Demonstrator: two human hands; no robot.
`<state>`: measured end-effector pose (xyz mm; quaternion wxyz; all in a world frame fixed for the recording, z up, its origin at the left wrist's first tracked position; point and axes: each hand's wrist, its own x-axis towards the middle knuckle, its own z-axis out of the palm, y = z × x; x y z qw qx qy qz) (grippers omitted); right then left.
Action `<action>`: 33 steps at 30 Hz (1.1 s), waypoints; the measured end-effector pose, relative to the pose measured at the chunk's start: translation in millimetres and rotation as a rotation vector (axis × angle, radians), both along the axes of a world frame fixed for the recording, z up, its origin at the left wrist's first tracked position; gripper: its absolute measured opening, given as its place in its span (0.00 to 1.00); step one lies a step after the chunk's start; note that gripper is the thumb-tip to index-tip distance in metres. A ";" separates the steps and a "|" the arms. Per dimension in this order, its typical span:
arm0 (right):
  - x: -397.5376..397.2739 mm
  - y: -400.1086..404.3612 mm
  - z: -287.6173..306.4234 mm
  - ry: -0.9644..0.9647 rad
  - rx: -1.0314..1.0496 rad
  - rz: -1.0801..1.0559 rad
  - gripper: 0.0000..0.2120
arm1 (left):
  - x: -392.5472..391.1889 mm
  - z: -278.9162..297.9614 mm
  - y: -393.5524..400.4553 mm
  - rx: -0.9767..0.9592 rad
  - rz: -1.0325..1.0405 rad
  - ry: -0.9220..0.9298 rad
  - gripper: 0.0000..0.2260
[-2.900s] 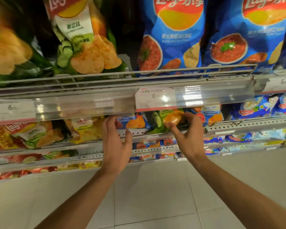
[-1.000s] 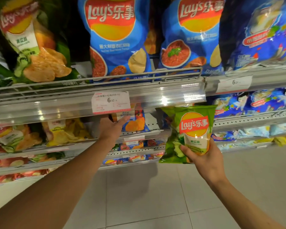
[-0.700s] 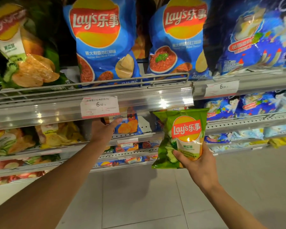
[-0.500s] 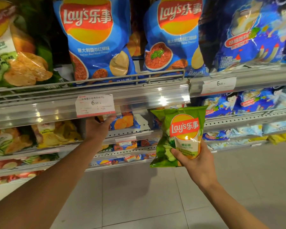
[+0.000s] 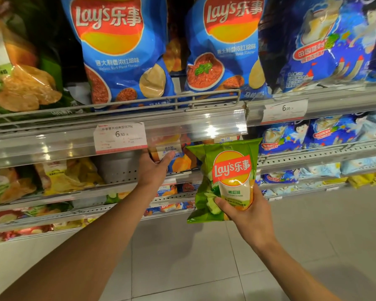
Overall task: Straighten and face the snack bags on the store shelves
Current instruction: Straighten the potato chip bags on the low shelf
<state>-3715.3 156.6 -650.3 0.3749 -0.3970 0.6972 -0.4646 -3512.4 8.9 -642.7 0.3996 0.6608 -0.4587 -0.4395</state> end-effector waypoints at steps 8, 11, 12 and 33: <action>30.7 6.1 7.4 -0.036 0.000 0.043 0.30 | 7.9 -2.4 -16.5 0.173 -0.211 -0.023 0.11; 56.6 4.8 9.8 -0.022 -0.013 0.090 0.31 | 22.5 -3.6 -15.1 0.197 -0.313 0.077 0.17; 66.8 3.8 10.7 -0.019 -0.015 0.097 0.32 | 31.0 -2.4 -9.0 0.162 -0.322 0.073 0.20; 247.3 -104.4 7.5 0.248 -0.155 0.023 0.25 | 341.6 -29.5 82.1 -0.095 -0.485 -1.094 0.32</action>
